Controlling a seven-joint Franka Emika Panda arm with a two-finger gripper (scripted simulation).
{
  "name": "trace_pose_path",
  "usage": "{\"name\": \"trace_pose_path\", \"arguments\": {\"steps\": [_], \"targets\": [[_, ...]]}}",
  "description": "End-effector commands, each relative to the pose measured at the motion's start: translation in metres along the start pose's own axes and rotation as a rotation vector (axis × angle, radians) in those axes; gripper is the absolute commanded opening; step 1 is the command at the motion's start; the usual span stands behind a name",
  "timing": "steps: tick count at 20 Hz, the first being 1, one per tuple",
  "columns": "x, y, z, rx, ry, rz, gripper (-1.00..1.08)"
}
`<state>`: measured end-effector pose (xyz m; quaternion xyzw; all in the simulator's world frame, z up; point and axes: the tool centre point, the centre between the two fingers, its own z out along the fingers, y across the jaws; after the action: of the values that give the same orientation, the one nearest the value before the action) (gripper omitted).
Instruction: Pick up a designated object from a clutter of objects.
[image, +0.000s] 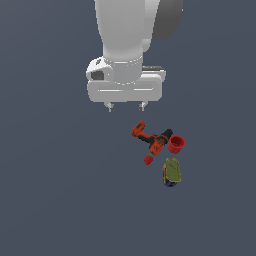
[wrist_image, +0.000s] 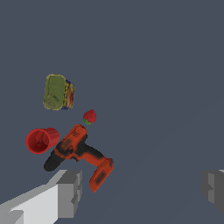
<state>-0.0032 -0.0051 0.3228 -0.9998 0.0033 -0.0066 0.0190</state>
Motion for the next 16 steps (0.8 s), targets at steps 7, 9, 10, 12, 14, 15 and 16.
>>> {"name": "trace_pose_path", "arguments": {"steps": [7,9,10,12,14,15,16], "targets": [[-0.001,0.024,0.005,-0.011,-0.017,0.030,1.00],[-0.003,0.033,0.006,-0.015,-0.022,0.040,1.00],[-0.004,0.035,0.005,-0.015,-0.024,0.043,1.00],[-0.004,0.036,0.005,-0.015,-0.024,0.043,1.00],[-0.003,0.034,0.006,-0.015,-0.023,0.042,1.00],[-0.002,0.033,0.006,-0.015,-0.023,0.042,1.00],[-0.001,0.031,0.007,-0.016,-0.023,0.042,1.00]]}}
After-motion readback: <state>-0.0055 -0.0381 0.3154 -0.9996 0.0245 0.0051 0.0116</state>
